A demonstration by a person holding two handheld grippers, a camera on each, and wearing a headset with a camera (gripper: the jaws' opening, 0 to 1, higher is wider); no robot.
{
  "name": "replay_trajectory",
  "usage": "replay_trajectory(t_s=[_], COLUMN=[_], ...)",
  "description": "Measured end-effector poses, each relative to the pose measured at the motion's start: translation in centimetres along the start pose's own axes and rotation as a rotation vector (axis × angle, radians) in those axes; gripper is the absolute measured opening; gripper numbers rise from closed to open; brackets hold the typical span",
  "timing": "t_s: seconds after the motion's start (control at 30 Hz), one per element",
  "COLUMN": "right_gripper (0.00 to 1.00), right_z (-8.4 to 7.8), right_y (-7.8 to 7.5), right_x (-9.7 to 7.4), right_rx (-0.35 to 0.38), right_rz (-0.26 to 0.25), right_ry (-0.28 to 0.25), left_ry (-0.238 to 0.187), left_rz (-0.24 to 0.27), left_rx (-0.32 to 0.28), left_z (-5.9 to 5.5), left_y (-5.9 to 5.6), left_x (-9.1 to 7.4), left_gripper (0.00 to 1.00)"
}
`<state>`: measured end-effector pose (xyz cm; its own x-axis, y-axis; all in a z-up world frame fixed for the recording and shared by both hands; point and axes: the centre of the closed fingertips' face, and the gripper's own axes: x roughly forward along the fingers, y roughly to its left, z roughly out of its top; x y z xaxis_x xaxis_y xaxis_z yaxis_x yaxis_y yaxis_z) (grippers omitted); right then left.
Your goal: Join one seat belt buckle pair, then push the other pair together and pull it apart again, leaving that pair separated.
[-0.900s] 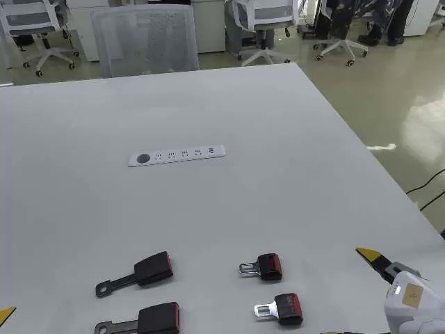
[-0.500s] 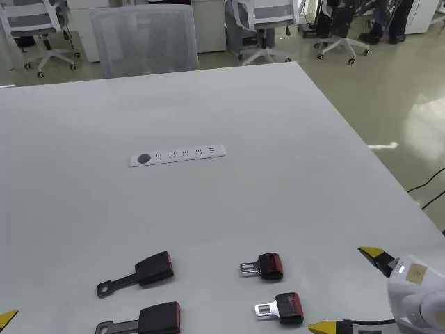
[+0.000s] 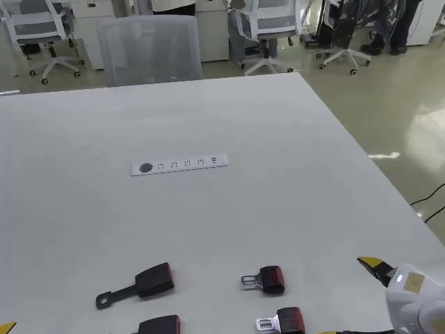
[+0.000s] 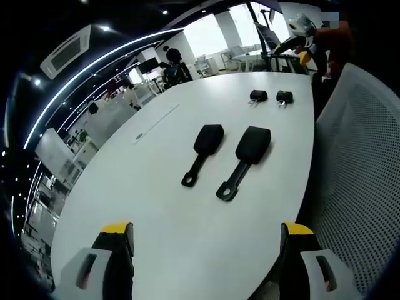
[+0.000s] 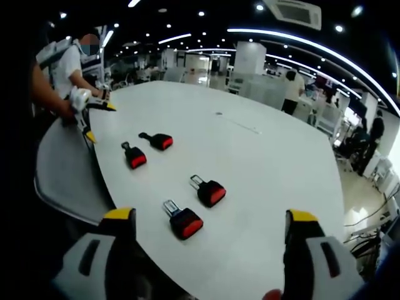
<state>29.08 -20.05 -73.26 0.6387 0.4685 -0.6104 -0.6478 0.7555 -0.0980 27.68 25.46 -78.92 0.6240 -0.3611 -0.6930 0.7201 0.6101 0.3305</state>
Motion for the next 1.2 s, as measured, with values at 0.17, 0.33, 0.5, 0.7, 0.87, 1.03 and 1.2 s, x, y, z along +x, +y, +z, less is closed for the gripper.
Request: replay_trajectory(t_s=[0.17,0.33,0.5,0.7,0.87,1.03,1.2], right_gripper=[1.00,1.00,0.98,0.93,0.94,0.97,1.00], right_z=[0.05,-0.18,0.20,-0.45,-0.48,0.02,0.19], right_y=[-0.05,-0.14,-0.02,-0.05,-0.26,-0.02,-0.17], right_x=[0.46,0.67,0.74,0.91,0.66,0.42,0.19], right_rx=[-0.004,-0.020,-0.048,-0.118,-0.059,-0.074,-0.081], right_rz=[0.003,0.009,0.020,0.019,0.022,0.029,-0.008], right_ry=[-0.001,0.007,-0.023,0.022,0.043,0.017,0.015], left_ry=[0.005,0.010,0.019,0.040,0.046,0.046,0.051], left_rz=[-0.002,-0.005,0.005,-0.001,0.007,0.009,0.004], left_rx=[-0.001,-0.006,-0.012,-0.001,-0.009,-0.003,0.000], left_z=[-0.09,-0.12,-0.26,-0.65,-0.74,-0.78,-0.92], left_y=[-0.03,-0.04,0.18,0.03,0.13,0.14,-0.08], left_x=[0.05,0.12,0.15,0.25,0.22,0.28,0.32], left_gripper=[0.99,0.99,0.98,0.98,0.98,0.99,1.00])
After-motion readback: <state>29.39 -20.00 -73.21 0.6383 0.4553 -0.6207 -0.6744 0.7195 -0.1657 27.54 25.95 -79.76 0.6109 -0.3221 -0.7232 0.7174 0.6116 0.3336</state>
